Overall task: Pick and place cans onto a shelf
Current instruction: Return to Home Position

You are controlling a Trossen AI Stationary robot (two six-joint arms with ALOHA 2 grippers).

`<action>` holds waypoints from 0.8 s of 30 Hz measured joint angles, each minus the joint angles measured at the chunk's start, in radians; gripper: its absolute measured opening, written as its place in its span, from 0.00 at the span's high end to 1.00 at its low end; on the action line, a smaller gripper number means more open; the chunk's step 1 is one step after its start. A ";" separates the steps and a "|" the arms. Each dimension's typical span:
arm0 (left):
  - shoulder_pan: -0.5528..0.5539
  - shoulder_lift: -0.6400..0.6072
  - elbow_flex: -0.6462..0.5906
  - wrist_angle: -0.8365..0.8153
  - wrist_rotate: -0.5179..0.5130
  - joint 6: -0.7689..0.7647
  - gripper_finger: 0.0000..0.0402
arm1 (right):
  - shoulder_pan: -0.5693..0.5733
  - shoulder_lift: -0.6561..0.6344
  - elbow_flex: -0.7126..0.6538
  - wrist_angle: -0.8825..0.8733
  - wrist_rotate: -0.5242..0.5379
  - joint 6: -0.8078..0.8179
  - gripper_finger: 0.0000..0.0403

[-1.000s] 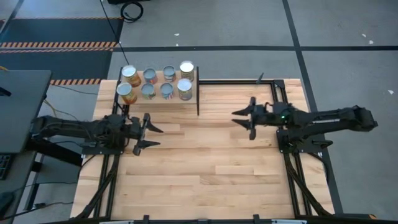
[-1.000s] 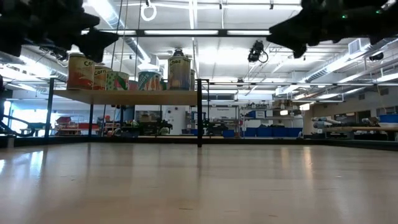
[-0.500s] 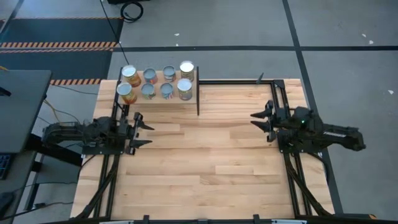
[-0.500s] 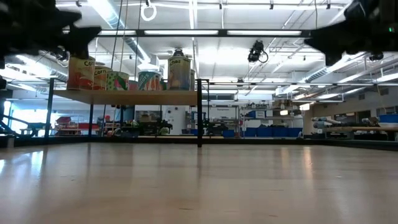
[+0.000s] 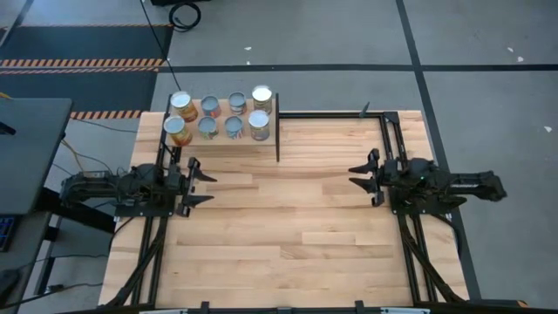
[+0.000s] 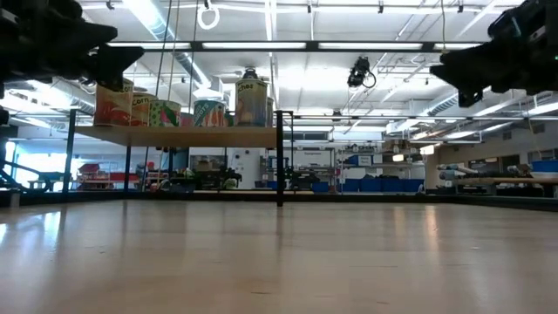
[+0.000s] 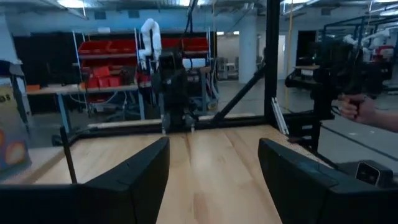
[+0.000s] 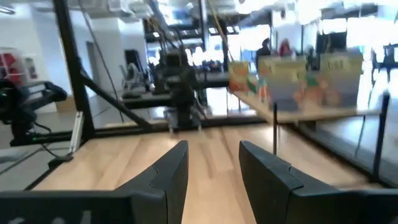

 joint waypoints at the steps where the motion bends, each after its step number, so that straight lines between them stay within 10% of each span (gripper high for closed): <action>1: 0.000 0.000 0.000 -0.010 0.000 -0.007 0.38 | 0.008 -0.003 0.000 0.008 0.002 -0.013 0.63; 24: 0.000 0.000 0.000 -0.087 0.000 -0.047 0.37 | 0.016 0.019 0.000 -0.086 -0.050 -0.011 0.63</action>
